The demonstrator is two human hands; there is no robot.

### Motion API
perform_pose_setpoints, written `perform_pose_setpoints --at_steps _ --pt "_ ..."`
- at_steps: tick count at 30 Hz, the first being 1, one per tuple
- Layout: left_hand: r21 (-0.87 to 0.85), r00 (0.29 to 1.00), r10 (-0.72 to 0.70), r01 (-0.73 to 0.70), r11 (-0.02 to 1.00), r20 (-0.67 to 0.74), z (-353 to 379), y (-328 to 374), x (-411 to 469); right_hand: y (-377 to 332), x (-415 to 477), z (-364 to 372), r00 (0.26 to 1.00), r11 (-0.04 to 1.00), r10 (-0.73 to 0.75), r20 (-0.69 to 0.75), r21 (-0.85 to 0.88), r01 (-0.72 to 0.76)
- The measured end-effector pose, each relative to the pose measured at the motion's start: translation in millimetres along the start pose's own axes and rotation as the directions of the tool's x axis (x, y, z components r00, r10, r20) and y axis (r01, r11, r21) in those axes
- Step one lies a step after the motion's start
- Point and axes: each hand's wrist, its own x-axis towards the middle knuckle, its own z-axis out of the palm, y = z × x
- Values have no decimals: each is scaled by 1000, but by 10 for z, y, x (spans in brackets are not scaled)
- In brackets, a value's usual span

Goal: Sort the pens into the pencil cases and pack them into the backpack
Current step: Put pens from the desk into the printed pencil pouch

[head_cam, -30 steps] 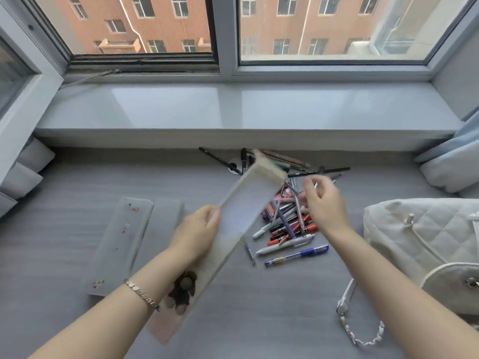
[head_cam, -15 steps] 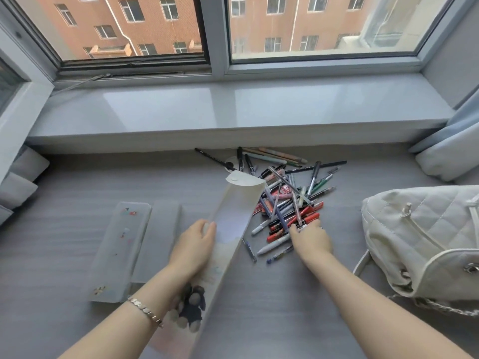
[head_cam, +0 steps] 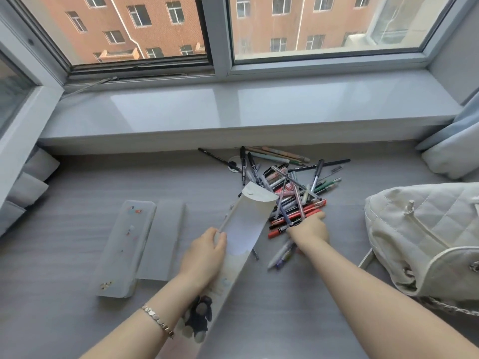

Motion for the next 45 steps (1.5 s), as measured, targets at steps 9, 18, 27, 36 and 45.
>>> perform_pose_setpoints --at_steps 9,18,27,36,45 --pt "80 995 4 -12 997 95 38 67 -27 342 -28 -390 998 881 -67 -12 468 65" --pt "66 970 128 -145 987 208 159 385 -290 -23 -879 -596 917 424 -322 -235 830 362" --pt "-9 979 192 -191 981 67 165 475 -285 143 -893 -398 751 730 -656 -74 191 656" --pt "-218 999 18 -25 976 -35 67 298 -32 -130 -646 -348 395 394 -896 -203 44 918" --pt "-288 959 -182 116 951 -216 -380 14 482 -919 -193 110 840 763 -526 132 -363 535"
